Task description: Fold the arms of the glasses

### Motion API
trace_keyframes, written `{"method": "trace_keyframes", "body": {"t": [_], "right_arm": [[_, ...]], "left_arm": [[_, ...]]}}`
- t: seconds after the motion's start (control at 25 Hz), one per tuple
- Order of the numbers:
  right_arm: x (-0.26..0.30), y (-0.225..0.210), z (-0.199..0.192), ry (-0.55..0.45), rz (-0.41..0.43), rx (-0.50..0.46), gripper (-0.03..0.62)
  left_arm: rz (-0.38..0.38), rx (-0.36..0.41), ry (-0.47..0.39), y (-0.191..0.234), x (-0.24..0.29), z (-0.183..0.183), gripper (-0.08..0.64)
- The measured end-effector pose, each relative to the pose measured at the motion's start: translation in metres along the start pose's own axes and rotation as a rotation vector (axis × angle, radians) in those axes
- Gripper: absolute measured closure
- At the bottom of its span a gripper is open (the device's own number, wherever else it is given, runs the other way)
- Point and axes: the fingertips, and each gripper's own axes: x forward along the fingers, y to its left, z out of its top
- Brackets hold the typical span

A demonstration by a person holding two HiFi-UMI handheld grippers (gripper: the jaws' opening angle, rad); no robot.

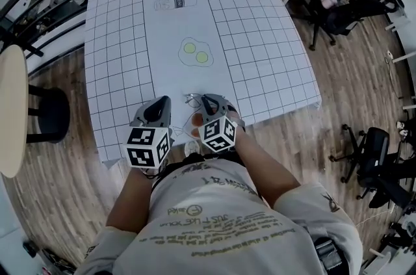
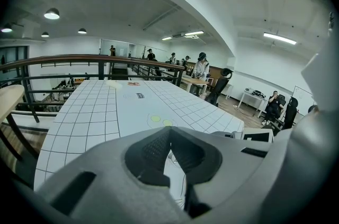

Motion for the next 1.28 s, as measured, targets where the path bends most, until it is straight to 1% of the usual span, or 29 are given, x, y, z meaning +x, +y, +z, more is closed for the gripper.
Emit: {"method": "trace_keyframes", "body": {"t": [0.16,0.28,0.44,0.52,0.6,0.76,0.84,0.92,0.96,1.08,1.28], "right_arm": [[0.008,0.003,-0.008,0.027,0.021,0.065,0.552],[0.012,0.003,-0.01,0.03,0.028,0.094,0.552],[0.015,0.004,-0.009,0.024,0.032,0.119,0.552],[0.016,0.002,-0.008,0.024,0.033,0.13,0.552],[0.016,0.001,-0.008,0.024,0.033,0.135,0.552],[0.015,0.001,-0.01,0.023,0.036,0.145,0.552],[0.015,0.0,-0.01,0.021,0.037,0.154,0.552],[0.015,0.0,-0.01,0.02,0.038,0.164,0.552],[0.015,0.0,-0.011,0.02,0.038,0.168,0.552],[0.014,0.0,-0.011,0.018,0.04,0.176,0.552],[0.014,0.0,-0.01,0.017,0.042,0.178,0.552]], "left_arm": [[0.002,-0.002,0.011,0.002,-0.001,-0.005,0.548],[0.0,0.002,0.024,0.004,0.0,-0.01,0.548],[-0.025,0.035,0.038,0.0,0.002,-0.016,0.546],[-0.045,0.079,0.042,-0.005,0.006,-0.017,0.546],[-0.068,0.143,0.057,-0.009,0.013,-0.022,0.546],[-0.13,0.276,0.122,-0.019,0.028,-0.042,0.546],[-0.157,0.323,0.152,-0.023,0.036,-0.05,0.541],[-0.176,0.357,0.188,-0.026,0.044,-0.058,0.481],[-0.183,0.374,0.203,-0.028,0.049,-0.061,0.472],[-0.185,0.436,0.216,-0.031,0.063,-0.064,0.472],[-0.164,0.533,0.185,-0.036,0.081,-0.057,0.472]]}}
